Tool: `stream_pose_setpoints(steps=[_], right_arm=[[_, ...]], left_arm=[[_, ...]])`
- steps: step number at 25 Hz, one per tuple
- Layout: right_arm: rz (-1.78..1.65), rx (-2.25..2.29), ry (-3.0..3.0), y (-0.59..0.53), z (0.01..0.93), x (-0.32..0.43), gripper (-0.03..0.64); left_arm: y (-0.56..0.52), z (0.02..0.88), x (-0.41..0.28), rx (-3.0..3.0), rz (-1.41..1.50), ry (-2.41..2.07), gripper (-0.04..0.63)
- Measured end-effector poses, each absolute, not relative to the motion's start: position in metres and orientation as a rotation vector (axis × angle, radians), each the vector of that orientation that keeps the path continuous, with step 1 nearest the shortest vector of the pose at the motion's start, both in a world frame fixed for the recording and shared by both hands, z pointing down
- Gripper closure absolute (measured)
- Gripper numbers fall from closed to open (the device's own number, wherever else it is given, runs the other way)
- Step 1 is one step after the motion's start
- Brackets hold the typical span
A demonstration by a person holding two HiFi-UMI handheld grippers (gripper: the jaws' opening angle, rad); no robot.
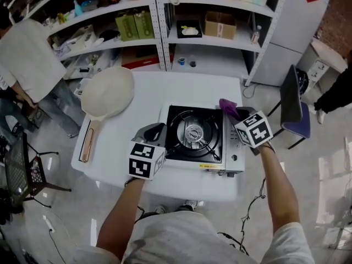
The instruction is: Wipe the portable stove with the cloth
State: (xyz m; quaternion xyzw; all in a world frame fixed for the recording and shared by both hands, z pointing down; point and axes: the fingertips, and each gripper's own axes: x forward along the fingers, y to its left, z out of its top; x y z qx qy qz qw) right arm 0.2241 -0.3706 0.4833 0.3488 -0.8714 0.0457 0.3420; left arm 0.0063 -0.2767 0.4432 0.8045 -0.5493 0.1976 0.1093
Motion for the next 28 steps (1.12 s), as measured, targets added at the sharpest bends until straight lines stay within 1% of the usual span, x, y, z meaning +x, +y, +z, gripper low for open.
stream_pose_setpoints(steps=[28], right_arm=[[0.204, 1.001, -2.138, -0.270, 0.491, 0.223, 0.555]], left_arm=[[-0.247, 0.441, 0.017, 2.537, 0.540, -1.381, 0.592]])
